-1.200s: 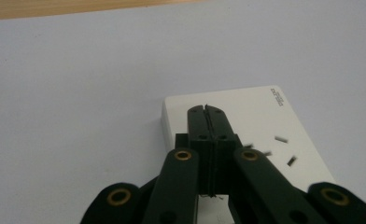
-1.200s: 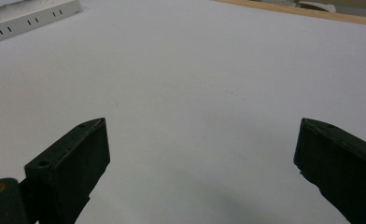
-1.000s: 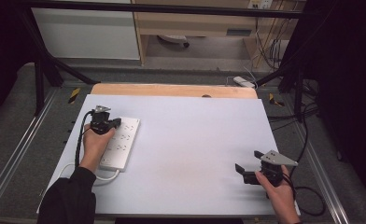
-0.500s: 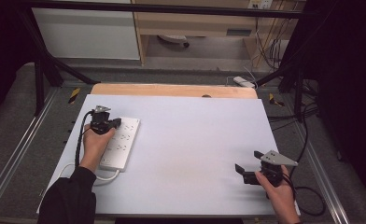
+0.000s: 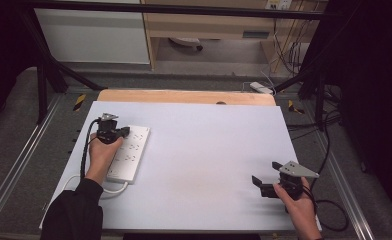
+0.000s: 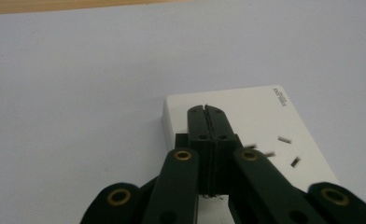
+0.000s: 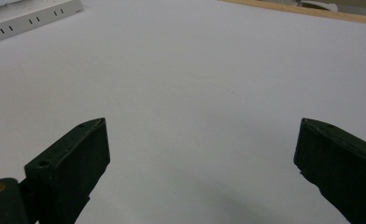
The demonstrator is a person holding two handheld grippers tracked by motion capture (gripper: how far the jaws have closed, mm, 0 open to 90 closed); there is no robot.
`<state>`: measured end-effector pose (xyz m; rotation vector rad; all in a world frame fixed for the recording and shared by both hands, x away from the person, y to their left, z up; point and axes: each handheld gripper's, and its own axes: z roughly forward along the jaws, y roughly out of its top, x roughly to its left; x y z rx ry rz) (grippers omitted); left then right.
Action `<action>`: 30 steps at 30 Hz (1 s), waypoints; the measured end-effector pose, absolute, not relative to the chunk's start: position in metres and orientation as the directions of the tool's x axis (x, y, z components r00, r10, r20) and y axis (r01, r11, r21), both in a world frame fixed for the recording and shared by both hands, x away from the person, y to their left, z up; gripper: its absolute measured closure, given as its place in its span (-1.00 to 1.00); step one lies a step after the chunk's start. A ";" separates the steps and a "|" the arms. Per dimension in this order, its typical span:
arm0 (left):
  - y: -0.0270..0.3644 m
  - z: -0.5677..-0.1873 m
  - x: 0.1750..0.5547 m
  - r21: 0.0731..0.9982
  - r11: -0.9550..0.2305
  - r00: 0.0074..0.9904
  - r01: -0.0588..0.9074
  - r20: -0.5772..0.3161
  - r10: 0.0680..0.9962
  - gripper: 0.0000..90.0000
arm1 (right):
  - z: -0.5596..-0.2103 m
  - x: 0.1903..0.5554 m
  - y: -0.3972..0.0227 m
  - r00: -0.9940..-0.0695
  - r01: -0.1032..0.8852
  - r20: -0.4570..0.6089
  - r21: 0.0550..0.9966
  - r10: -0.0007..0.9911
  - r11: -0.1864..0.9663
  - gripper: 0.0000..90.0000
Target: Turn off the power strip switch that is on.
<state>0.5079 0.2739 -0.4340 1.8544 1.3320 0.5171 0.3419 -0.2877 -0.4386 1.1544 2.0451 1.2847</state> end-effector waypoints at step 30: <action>0.268 -0.426 0.502 0.802 -0.137 0.383 0.581 -0.121 0.916 1.00 | -0.438 0.342 -0.287 -0.545 0.407 0.049 0.888 0.837 0.213 -0.91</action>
